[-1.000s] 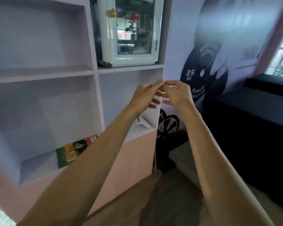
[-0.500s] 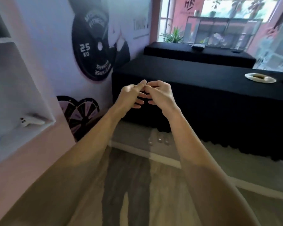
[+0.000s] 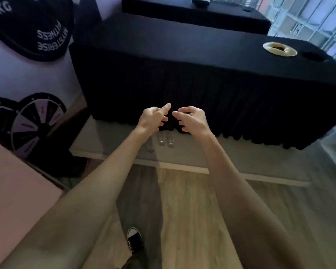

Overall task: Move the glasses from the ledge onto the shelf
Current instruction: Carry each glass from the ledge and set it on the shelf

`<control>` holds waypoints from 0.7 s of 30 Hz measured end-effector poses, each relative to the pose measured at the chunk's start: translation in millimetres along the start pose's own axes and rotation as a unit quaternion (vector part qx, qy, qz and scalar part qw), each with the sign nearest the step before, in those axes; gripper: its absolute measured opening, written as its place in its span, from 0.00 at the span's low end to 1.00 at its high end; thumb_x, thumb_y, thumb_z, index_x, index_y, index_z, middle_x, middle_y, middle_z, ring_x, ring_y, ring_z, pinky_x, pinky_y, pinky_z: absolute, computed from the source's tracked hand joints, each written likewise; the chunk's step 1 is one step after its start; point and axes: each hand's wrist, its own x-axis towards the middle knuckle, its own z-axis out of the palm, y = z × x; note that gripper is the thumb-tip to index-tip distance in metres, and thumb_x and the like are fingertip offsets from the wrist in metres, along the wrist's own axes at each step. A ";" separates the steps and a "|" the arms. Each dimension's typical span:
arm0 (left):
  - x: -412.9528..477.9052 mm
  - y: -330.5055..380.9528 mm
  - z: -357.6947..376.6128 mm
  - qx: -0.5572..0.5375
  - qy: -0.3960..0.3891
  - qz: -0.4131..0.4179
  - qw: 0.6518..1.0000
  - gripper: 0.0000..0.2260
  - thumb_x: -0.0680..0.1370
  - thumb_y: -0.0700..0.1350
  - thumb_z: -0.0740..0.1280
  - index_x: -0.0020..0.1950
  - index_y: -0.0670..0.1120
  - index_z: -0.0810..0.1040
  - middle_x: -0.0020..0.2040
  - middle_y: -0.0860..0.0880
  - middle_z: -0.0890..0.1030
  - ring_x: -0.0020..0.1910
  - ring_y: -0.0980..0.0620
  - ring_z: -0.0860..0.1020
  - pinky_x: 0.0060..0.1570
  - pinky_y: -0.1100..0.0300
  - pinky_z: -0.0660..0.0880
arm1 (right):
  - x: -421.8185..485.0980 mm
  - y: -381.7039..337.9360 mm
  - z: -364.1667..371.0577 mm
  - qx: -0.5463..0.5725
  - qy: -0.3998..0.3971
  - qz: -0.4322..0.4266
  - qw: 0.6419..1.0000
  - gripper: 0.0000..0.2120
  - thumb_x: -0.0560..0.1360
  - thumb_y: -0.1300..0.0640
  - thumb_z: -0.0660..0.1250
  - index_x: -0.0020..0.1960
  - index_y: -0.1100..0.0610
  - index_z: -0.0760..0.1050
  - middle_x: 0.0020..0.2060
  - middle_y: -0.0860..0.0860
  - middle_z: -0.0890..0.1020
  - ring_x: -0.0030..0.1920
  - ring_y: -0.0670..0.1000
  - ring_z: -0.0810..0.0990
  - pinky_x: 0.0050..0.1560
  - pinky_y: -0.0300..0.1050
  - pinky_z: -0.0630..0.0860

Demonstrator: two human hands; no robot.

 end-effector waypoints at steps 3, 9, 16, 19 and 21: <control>53.5 -21.2 3.5 -0.005 -0.015 -0.036 0.999 0.22 0.76 0.66 0.66 0.55 0.49 0.83 0.49 0.50 0.87 0.46 0.51 0.84 0.45 0.53 0.79 | 48.0 16.0 23.2 0.005 0.002 0.038 0.999 0.22 0.73 0.47 0.76 0.64 0.55 0.80 0.55 0.54 0.86 0.57 0.54 0.85 0.62 0.57 0.82; 133.5 -53.2 13.2 -0.005 -0.024 -0.091 0.996 0.14 0.79 0.60 0.68 0.48 0.49 0.80 0.44 0.50 0.86 0.36 0.54 0.82 0.32 0.61 0.78 | 124.3 39.8 51.6 0.005 0.006 0.099 0.995 0.25 0.69 0.48 0.77 0.63 0.55 0.79 0.50 0.54 0.87 0.48 0.56 0.88 0.53 0.60 0.85; 214.0 -98.9 45.5 0.009 -0.033 -0.159 0.987 0.13 0.78 0.56 0.70 0.53 0.47 0.81 0.44 0.50 0.84 0.40 0.53 0.80 0.41 0.58 0.76 | 205.3 92.8 54.2 -0.014 0.001 0.149 0.989 0.24 0.69 0.50 0.80 0.62 0.56 0.80 0.55 0.55 0.86 0.55 0.54 0.86 0.59 0.57 0.83; 250.3 -123.7 71.2 0.015 -0.026 -0.190 0.981 0.14 0.78 0.54 0.72 0.56 0.46 0.81 0.51 0.48 0.84 0.50 0.50 0.79 0.50 0.56 0.74 | 243.1 129.5 52.5 -0.034 -0.012 0.163 0.986 0.24 0.70 0.52 0.79 0.64 0.56 0.79 0.58 0.55 0.85 0.59 0.54 0.84 0.63 0.56 0.81; 275.1 -142.9 88.6 0.021 -0.032 -0.217 0.975 0.14 0.78 0.53 0.72 0.59 0.45 0.81 0.56 0.47 0.83 0.55 0.49 0.79 0.55 0.54 0.75 | 273.9 157.4 53.6 -0.034 -0.026 0.184 0.982 0.22 0.70 0.54 0.78 0.62 0.56 0.78 0.57 0.55 0.85 0.58 0.54 0.84 0.62 0.56 0.81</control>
